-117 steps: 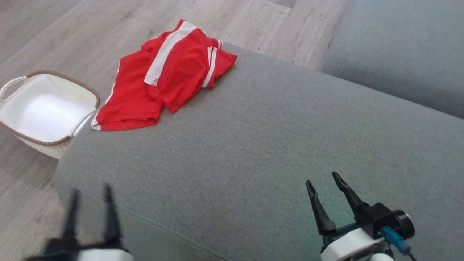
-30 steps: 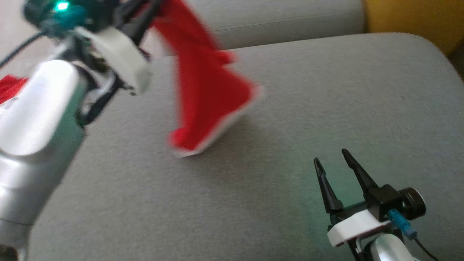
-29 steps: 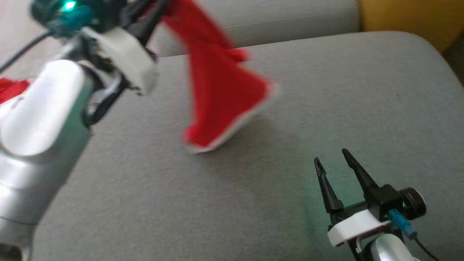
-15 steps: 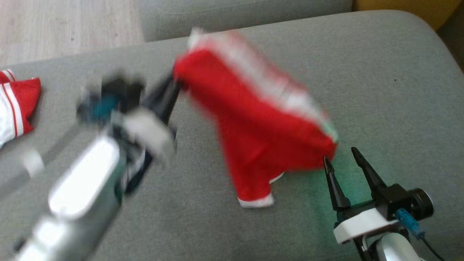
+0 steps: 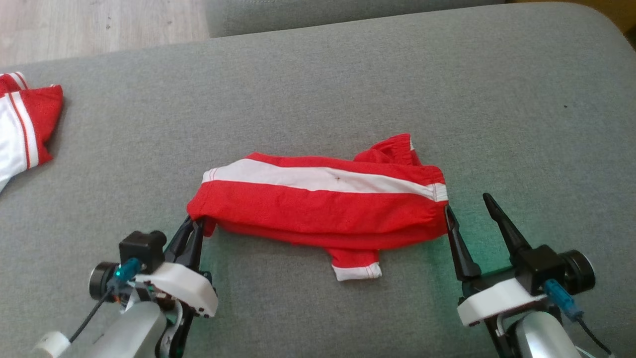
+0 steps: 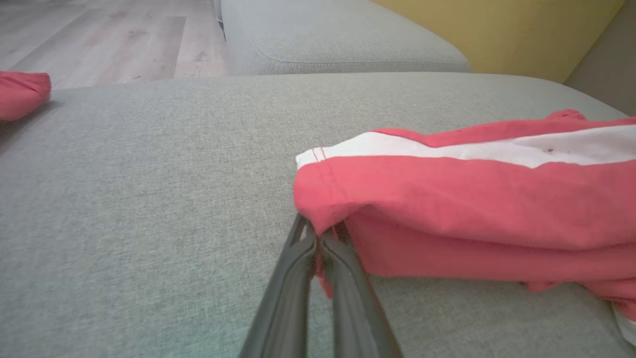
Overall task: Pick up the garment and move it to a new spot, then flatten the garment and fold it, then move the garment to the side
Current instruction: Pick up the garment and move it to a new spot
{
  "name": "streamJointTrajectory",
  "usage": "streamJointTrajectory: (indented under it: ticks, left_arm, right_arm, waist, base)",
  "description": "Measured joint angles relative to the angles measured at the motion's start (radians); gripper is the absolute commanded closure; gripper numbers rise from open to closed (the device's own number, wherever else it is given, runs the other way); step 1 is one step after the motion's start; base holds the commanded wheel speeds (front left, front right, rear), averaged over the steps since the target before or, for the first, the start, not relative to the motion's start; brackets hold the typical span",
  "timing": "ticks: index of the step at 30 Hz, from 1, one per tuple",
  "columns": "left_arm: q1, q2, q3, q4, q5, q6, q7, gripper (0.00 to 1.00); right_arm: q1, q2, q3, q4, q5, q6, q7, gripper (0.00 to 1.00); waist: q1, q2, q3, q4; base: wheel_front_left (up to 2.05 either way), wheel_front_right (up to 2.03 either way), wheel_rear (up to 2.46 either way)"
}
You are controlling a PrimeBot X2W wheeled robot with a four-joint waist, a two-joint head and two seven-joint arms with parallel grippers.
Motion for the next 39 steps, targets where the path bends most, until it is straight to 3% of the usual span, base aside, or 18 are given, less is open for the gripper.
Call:
streamJointTrajectory:
  ticks: [9,14,20,22,23,39]
  left_arm:
    - [0.043,-0.019,0.009,0.012,0.005,0.031,-0.052,1.00]
    - [0.129,-0.031,0.010,-0.027,0.011,0.080,-0.069,1.00]
    - [0.189,-0.042,0.010,-0.038,0.011,0.089,-0.077,1.00]
    - [0.194,-0.044,0.012,-0.041,0.011,0.099,-0.079,0.41]
    - [0.194,-0.044,0.012,-0.041,0.011,0.099,-0.079,0.00]
    - [0.295,-0.038,0.116,-0.214,0.057,0.142,-0.088,0.00]
  right_arm:
    - [-0.011,0.000,0.000,0.013,-0.004,0.000,0.000,0.00]
    - [-0.012,0.000,-0.002,0.025,-0.004,0.000,-0.002,0.00]
    - [-0.012,0.000,-0.004,0.032,-0.004,0.000,-0.002,0.00]
    - [-0.012,0.000,-0.004,0.035,-0.004,0.000,-0.002,0.00]
    - [-0.012,0.000,-0.004,0.035,-0.004,0.000,-0.002,0.00]
    - [0.056,0.001,-0.059,0.036,-0.013,0.000,0.003,0.00]
  waist:
    - [0.0000,0.0000,-0.007,0.011]
    - [-0.0001,0.0000,-0.021,0.015]
    - [-0.0001,0.0000,-0.041,0.022]
    - [-0.0001,0.0000,-0.049,0.024]
    - [-0.0001,0.0000,-0.049,0.024]
    - [-0.0002,0.0000,-0.168,0.067]
  base:
    - [0.00,0.00,0.00]
    - [0.00,0.00,0.00]
    - [0.00,0.00,0.00]
    - [0.00,0.00,0.00]
    - [0.00,0.00,0.00]
    - [0.00,0.00,0.00]
